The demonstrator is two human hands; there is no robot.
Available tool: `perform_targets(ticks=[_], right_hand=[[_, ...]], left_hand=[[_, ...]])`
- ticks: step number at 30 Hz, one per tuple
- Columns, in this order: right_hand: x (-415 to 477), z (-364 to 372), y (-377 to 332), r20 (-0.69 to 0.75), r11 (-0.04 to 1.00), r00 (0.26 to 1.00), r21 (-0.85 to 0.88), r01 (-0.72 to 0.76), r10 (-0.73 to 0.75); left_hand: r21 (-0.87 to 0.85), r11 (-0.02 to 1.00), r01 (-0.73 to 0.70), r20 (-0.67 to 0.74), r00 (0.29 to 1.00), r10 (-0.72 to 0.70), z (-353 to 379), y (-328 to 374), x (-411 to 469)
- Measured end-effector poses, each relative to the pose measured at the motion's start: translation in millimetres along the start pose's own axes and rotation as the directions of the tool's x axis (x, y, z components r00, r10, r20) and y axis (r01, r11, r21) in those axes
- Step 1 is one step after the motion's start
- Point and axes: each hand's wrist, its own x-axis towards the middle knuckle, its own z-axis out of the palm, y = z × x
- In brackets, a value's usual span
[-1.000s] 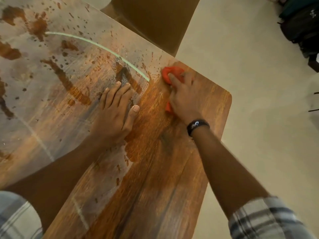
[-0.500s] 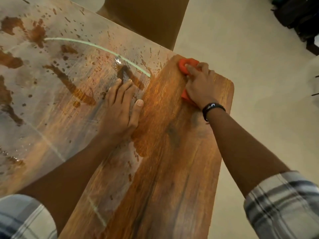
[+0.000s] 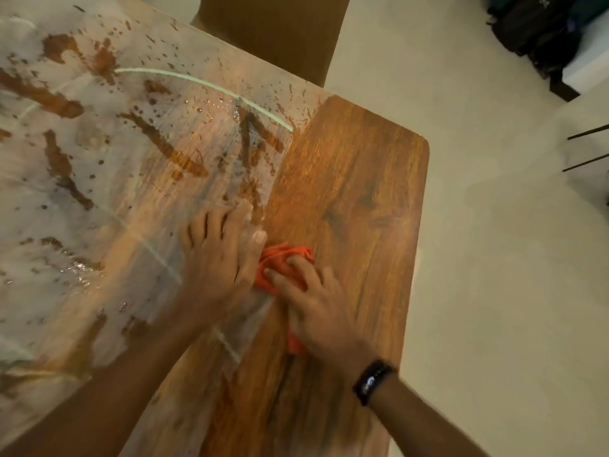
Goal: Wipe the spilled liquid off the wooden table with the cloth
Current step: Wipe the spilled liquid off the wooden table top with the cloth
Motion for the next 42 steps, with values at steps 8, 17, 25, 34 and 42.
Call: perform_targets(ticks=[8, 17, 25, 34, 42], right_hand=[[96, -27, 60, -0.15, 0.884, 0.872, 0.048, -0.464, 0.466], [-83, 38, -104, 0.074, 0.999, 0.997, -0.028, 0.017, -0.015], [24, 2, -3, -0.049, 0.989, 0.987, 0.018, -0.15, 0.151], [88, 5, -16, -0.171, 0.953, 0.939, 0.006, -0.301, 0.298], [-34, 32, -94, 0.097, 0.995, 0.99, -0.001, 0.103, -0.102]], left_hand=[[0.065, 0.997, 0.033, 0.178, 0.983, -0.044, -53, -49, -105], [0.046, 0.999, 0.012, 0.154, 0.988, -0.019, -52, -58, -111], [0.016, 1.0, 0.027, 0.188, 0.982, -0.03, -58, -52, -108], [-0.004, 1.0, 0.02, 0.174, 0.985, -0.019, -55, -56, -109], [-0.04, 0.999, 0.008, 0.156, 0.988, -0.001, -54, -61, -110]])
